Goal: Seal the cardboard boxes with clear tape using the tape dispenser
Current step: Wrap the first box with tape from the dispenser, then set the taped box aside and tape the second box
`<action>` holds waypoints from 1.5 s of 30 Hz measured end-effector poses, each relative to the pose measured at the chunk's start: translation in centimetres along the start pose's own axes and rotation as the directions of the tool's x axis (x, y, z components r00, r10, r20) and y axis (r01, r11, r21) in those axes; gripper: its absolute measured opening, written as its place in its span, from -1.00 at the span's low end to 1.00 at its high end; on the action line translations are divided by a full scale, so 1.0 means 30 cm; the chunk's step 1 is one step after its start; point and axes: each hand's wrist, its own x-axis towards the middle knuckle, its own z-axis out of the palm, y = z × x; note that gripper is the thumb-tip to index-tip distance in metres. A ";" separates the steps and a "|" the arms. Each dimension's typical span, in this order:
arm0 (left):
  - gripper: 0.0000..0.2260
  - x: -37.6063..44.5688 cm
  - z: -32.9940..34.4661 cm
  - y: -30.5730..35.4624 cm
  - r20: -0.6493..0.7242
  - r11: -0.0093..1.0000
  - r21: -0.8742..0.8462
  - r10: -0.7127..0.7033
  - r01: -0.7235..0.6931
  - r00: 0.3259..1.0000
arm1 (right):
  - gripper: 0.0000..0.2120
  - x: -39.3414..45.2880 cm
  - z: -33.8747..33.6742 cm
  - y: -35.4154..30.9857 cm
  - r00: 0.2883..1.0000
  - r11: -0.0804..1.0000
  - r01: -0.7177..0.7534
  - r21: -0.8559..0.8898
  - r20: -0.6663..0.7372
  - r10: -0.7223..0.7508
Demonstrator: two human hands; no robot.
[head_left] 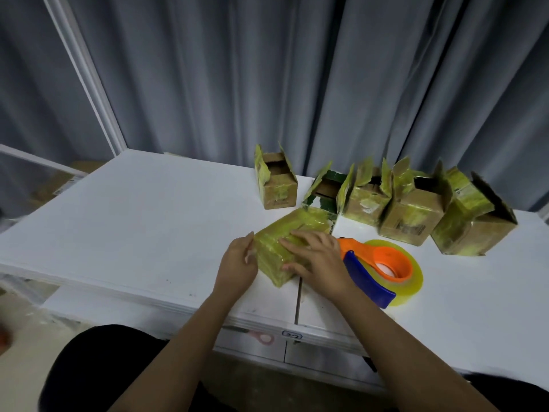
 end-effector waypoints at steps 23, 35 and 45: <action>-0.57 -0.037 -0.053 0.007 0.028 0.989 -0.142 -0.048 0.051 0.998 | -0.41 -0.016 -0.033 -0.009 0.924 0.770 -0.363 0.525 0.100 0.368; -0.28 0.189 -0.377 -0.107 0.026 0.929 0.315 -0.212 0.193 0.977 | -0.68 0.496 0.106 -0.218 0.980 0.705 -0.193 0.682 0.106 0.166; -0.36 0.568 -0.439 -0.261 -0.405 0.771 0.567 -0.044 0.289 0.913 | -0.64 0.842 0.228 -0.140 0.906 0.972 -0.187 0.145 -0.357 0.227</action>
